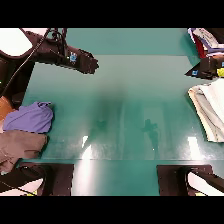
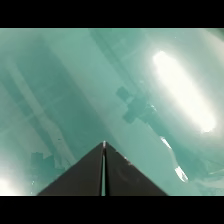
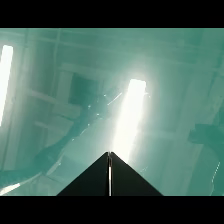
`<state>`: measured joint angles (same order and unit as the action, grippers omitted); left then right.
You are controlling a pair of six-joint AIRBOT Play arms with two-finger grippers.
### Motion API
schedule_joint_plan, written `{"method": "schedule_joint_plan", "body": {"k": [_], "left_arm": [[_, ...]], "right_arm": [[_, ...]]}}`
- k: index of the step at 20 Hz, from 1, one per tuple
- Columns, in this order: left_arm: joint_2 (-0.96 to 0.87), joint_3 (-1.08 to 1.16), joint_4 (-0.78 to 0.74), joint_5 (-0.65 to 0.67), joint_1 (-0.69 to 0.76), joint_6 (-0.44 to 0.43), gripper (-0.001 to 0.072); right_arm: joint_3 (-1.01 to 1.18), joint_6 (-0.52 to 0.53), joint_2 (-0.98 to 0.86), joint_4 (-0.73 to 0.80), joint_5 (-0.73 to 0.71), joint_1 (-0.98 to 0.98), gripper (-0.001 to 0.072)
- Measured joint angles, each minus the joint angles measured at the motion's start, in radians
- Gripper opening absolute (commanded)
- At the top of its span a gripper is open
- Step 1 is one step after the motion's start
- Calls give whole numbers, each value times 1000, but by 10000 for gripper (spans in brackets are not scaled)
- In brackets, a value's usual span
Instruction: Fold the shirts.
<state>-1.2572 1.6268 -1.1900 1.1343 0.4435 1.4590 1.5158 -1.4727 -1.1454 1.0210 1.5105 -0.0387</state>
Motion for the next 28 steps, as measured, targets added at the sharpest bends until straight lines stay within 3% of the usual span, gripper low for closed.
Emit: {"method": "schedule_joint_plan", "body": {"k": [8,15,16,18,19,27,28], "left_arm": [[7,2,-16,-26,-18,-7,26],[117,-142,-259,172,-338,24,28],[129,-186,-278,186,-390,26,62],[146,-283,-316,205,-494,29,641],[150,-335,-336,204,-544,34,674],[159,-689,-392,25,-712,81,648],[159,-712,-396,11,-716,82,456]], "right_arm": [[0,0,0,0,0,0,14],[0,0,0,-1,5,0,14],[0,0,0,-1,5,0,15],[0,0,0,0,6,0,15],[0,0,0,0,7,0,14],[0,0,0,0,-5,0,14],[0,0,0,0,-12,0,14]]}}
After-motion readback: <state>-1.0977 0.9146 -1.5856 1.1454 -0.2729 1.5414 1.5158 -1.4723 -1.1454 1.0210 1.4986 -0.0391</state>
